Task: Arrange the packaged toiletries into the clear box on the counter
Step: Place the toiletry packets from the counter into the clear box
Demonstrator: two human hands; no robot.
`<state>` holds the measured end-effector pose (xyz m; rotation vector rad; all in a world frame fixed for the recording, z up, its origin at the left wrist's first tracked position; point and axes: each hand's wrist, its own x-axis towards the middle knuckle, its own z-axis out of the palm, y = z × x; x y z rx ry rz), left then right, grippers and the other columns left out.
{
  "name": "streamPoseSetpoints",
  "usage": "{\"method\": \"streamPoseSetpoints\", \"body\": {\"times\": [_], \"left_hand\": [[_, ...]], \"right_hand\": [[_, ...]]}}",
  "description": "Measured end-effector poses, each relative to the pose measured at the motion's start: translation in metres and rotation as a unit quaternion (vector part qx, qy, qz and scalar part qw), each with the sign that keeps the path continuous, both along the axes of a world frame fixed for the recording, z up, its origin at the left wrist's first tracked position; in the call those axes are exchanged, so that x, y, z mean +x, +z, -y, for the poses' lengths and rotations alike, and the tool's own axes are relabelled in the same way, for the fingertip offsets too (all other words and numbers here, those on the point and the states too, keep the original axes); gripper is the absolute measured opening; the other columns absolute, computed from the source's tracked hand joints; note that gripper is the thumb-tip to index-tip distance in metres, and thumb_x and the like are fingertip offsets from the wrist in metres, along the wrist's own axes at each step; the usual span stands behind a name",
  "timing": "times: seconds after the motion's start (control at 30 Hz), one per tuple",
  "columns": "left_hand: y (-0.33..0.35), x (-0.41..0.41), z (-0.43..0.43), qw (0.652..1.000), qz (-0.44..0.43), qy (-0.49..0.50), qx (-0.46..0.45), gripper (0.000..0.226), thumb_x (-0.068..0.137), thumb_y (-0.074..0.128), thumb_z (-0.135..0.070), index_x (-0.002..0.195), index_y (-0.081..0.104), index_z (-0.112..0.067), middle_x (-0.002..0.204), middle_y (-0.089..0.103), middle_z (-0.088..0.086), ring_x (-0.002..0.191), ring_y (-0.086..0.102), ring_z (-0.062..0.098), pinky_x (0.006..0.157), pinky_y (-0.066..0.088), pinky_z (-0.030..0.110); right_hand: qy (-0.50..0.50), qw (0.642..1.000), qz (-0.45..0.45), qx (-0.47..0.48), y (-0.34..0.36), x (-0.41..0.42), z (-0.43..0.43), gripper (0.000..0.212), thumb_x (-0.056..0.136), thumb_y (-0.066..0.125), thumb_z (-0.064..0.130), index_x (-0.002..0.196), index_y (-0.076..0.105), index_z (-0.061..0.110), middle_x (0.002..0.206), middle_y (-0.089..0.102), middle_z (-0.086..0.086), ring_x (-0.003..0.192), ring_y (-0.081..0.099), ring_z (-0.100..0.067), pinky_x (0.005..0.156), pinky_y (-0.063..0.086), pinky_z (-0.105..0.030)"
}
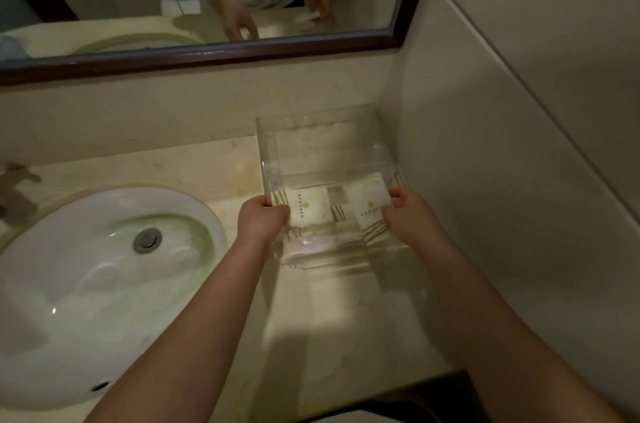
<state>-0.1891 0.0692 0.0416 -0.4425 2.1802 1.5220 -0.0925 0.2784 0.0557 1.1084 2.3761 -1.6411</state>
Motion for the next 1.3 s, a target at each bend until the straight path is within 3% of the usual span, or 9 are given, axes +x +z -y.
{"method": "streamPoseSetpoints", "body": {"times": [0.2, 0.33, 0.43, 0.6, 0.73, 0.87, 0.97, 1.13, 1.3], "left_hand": [[-0.013, -0.005, -0.016, 0.987, -0.081, -0.03, -0.136, 0.007, 0.071, 0.06, -0.01, 0.075, 0.065, -0.006, 0.066, 0.065, 0.005, 0.064, 0.062, 0.026, 0.057, 0.047, 0.031], [-0.021, 0.0, -0.017, 0.96, -0.128, -0.07, -0.24, 0.003, 0.069, 0.057, -0.016, 0.071, 0.059, -0.015, 0.062, 0.06, -0.002, 0.065, 0.057, 0.025, 0.074, 0.046, 0.037], [-0.029, 0.003, -0.017, 0.94, -0.142, -0.105, -0.291, 0.005, 0.071, 0.059, -0.023, 0.073, 0.057, -0.018, 0.067, 0.062, -0.004, 0.071, 0.057, 0.026, 0.076, 0.035, 0.036], [-0.033, 0.003, -0.02, 0.918, -0.186, -0.119, -0.33, 0.026, 0.079, 0.065, -0.032, 0.101, 0.064, -0.019, 0.086, 0.071, 0.004, 0.09, 0.063, 0.03, 0.082, 0.035, 0.039], [-0.035, 0.002, -0.02, 0.892, -0.247, -0.14, -0.351, 0.026, 0.08, 0.069, -0.031, 0.099, 0.06, -0.016, 0.082, 0.07, 0.006, 0.082, 0.062, 0.03, 0.075, 0.038, 0.039], [-0.03, 0.007, -0.017, 0.872, -0.323, -0.149, -0.338, 0.026, 0.079, 0.07, -0.023, 0.101, 0.059, -0.014, 0.092, 0.063, 0.008, 0.084, 0.057, 0.028, 0.072, 0.044, 0.041], [-0.03, 0.019, -0.013, 0.828, -0.409, -0.267, -0.275, 0.022, 0.079, 0.062, -0.014, 0.1, 0.065, -0.012, 0.093, 0.063, 0.007, 0.084, 0.057, 0.027, 0.072, 0.045, 0.037], [-0.044, 0.024, -0.007, 0.797, -0.351, -0.417, -0.258, 0.042, 0.092, 0.04, -0.039, 0.116, 0.067, -0.018, 0.113, 0.068, -0.001, 0.104, 0.059, 0.022, 0.089, 0.047, 0.037], [-0.048, 0.023, -0.001, 0.779, -0.346, -0.443, -0.279, 0.05, 0.094, 0.03, -0.045, 0.121, 0.065, -0.021, 0.134, 0.06, 0.0, 0.126, 0.05, 0.025, 0.104, 0.041, 0.041]], "right_hand": [[0.039, 0.99, 0.039, 0.127, 0.001, -0.033, -0.023, 0.014, 0.089, 0.054, 0.012, 0.098, 0.059, 0.021, 0.099, 0.065, -0.002, 0.087, 0.062, -0.02, 0.072, 0.049, -0.028], [0.101, 0.979, 0.08, 0.155, -0.002, -0.047, -0.033, 0.02, 0.088, 0.058, 0.013, 0.102, 0.068, 0.022, 0.096, 0.066, 0.0, 0.082, 0.061, -0.016, 0.059, 0.044, -0.023], [0.152, 0.966, 0.108, 0.177, -0.004, -0.056, -0.036, 0.028, 0.087, 0.057, 0.016, 0.11, 0.07, 0.025, 0.104, 0.069, -0.001, 0.085, 0.061, -0.014, 0.067, 0.045, -0.024], [0.179, 0.961, 0.111, 0.181, -0.002, -0.063, -0.032, 0.026, 0.086, 0.058, 0.014, 0.107, 0.067, 0.026, 0.106, 0.065, 0.001, 0.092, 0.061, -0.016, 0.077, 0.052, -0.031], [0.158, 0.967, 0.103, 0.173, -0.005, -0.064, -0.032, 0.016, 0.086, 0.064, 0.017, 0.097, 0.055, 0.023, 0.099, 0.059, 0.003, 0.091, 0.06, -0.018, 0.073, 0.05, -0.032], [0.203, 0.954, 0.106, 0.192, -0.007, -0.065, -0.033, 0.019, 0.082, 0.068, 0.018, 0.081, 0.05, 0.022, 0.081, 0.054, 0.005, 0.073, 0.053, -0.014, 0.056, 0.037, -0.027], [0.23, 0.947, 0.081, 0.21, -0.012, -0.067, -0.028, 0.022, 0.081, 0.067, 0.017, 0.073, 0.051, 0.028, 0.078, 0.056, 0.009, 0.077, 0.057, -0.015, 0.061, 0.04, -0.027], [0.131, 0.976, 0.047, 0.165, -0.012, -0.063, -0.033, 0.022, 0.082, 0.062, 0.013, 0.096, 0.058, 0.029, 0.093, 0.063, 0.003, 0.084, 0.063, -0.018, 0.069, 0.051, -0.029], [-0.029, 0.998, -0.01, 0.052, -0.003, -0.037, -0.045, 0.054, 0.083, 0.062, 0.003, 0.131, 0.05, 0.023, 0.105, 0.068, -0.007, 0.078, 0.068, -0.018, 0.053, 0.052, -0.024]]}}
